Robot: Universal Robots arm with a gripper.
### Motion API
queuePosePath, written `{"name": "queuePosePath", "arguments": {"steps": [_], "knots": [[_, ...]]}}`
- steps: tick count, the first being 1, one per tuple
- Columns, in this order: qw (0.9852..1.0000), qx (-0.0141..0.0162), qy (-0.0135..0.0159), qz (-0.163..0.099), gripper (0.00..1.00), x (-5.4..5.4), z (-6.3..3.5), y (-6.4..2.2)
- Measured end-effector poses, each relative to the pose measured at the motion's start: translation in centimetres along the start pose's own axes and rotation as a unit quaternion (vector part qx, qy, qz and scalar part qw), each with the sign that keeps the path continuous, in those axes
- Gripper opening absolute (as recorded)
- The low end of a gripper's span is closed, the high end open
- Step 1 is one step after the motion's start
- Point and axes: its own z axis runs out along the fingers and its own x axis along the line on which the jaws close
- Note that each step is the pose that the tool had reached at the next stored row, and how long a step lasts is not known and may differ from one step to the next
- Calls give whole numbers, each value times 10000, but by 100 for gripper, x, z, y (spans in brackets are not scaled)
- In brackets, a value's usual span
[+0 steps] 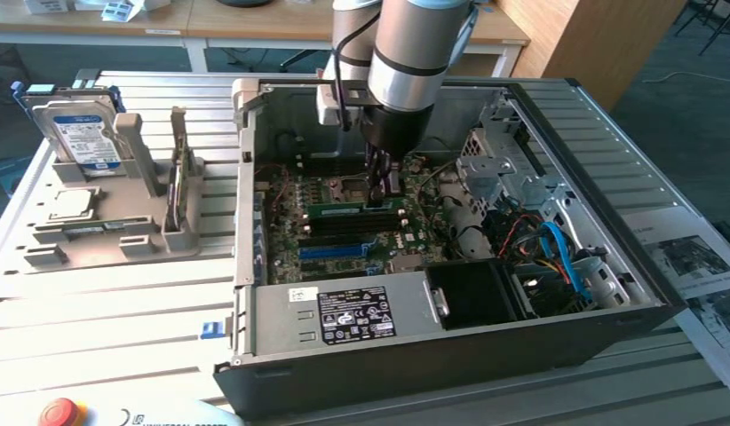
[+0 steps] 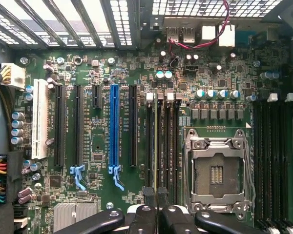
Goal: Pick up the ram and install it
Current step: 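Insert the ram into the slot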
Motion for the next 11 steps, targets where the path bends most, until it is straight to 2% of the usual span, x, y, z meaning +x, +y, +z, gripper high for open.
{"name": "queuePosePath", "arguments": {"steps": [6, 11], "knots": [[10000, 1, -1, 23, 12, 0, 1, -1], [10000, 0, -1, 25, 12, 0, 2, -63]]}}
